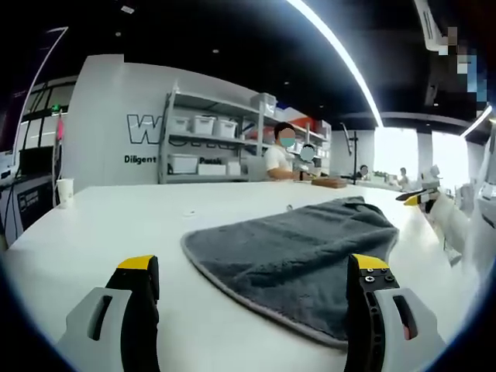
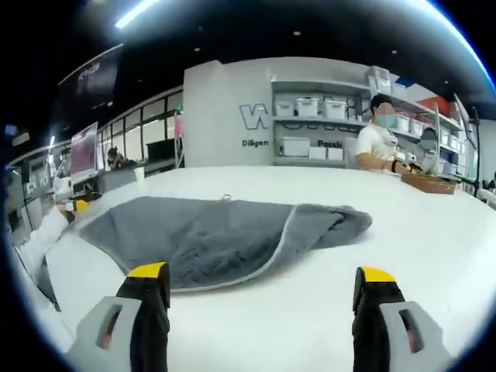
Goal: Open the folded towel by lifting each exposed corner and separating the folded layers until the towel lies flat within the target outline without major curled edges
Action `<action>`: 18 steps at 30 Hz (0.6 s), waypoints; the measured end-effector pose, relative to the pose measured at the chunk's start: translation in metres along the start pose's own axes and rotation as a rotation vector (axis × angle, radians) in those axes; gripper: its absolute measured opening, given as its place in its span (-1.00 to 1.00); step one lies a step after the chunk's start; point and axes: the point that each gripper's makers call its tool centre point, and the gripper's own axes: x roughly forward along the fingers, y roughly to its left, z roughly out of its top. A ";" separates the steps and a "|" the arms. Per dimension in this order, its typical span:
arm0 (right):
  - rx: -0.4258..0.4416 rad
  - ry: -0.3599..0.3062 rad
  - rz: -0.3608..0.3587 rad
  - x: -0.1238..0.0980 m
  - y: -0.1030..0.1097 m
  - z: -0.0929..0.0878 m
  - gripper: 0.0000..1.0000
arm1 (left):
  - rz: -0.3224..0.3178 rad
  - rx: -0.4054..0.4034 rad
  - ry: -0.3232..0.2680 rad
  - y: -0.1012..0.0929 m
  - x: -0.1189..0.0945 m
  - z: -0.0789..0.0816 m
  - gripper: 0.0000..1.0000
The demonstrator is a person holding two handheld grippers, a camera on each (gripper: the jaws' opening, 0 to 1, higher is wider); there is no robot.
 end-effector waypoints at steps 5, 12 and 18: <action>-0.013 0.003 -0.015 0.009 -0.003 0.010 0.99 | -0.002 -0.001 0.003 0.000 0.000 -0.001 0.99; -0.026 0.010 -0.064 0.029 -0.011 0.032 0.99 | 0.001 0.000 0.007 0.000 0.001 -0.002 0.99; -0.061 0.027 -0.073 0.058 -0.012 0.054 0.94 | 0.003 0.002 0.006 0.001 0.000 -0.001 0.99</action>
